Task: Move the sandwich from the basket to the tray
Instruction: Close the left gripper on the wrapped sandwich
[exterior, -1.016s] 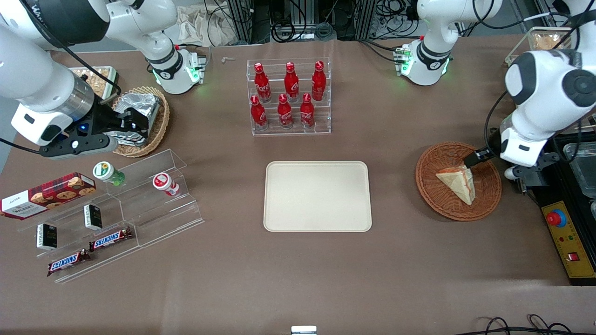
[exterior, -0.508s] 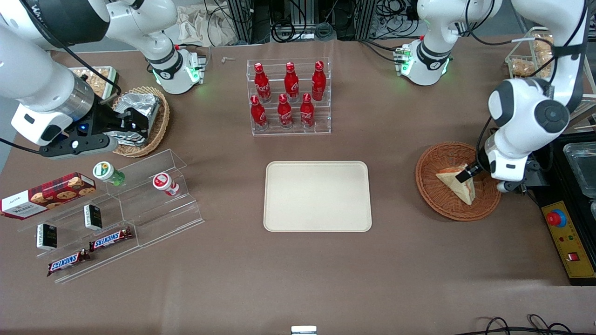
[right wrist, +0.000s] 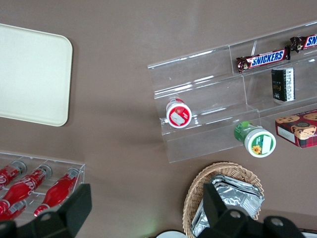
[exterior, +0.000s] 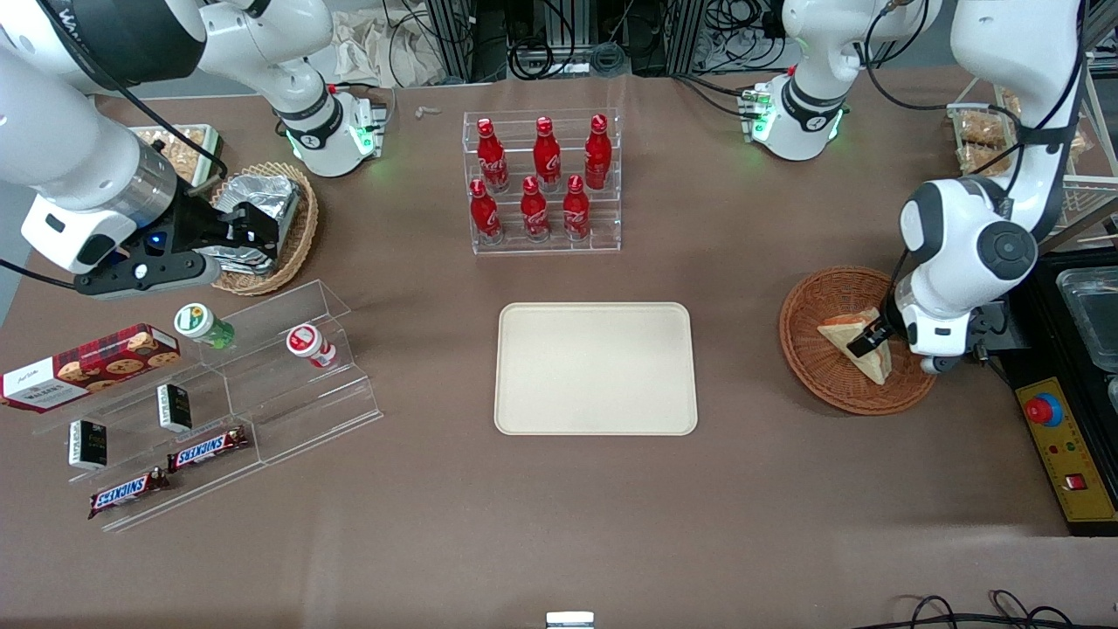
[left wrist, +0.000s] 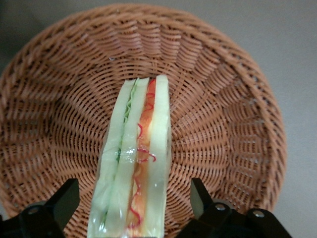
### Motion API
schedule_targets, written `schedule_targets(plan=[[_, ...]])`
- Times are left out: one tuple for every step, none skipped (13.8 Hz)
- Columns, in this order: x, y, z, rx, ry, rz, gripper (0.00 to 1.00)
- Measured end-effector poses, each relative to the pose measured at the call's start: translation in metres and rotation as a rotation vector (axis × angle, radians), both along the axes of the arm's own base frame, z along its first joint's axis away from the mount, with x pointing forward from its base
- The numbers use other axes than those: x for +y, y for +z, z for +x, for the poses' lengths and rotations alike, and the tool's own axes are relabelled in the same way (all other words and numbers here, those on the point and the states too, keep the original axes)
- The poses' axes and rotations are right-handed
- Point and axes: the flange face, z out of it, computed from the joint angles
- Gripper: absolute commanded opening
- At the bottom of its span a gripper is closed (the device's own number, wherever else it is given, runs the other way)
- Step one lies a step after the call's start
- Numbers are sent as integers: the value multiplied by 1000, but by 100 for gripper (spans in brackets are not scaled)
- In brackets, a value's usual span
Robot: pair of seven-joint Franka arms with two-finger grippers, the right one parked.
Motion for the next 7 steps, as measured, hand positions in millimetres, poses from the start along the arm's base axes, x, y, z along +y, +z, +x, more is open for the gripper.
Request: schedule_targets(plan=[[0, -8, -2, -4, 0, 1, 100], [0, -17, -4, -6, 0, 1, 100], [0, -25, -4, -5, 1, 1, 93], [0, -30, -5, -4, 4, 0, 57], [0, -31, -4, -9, 19, 0, 9], [0, -30, -3, -14, 45, 1, 0], [0, -27, -1, -21, 64, 1, 0]])
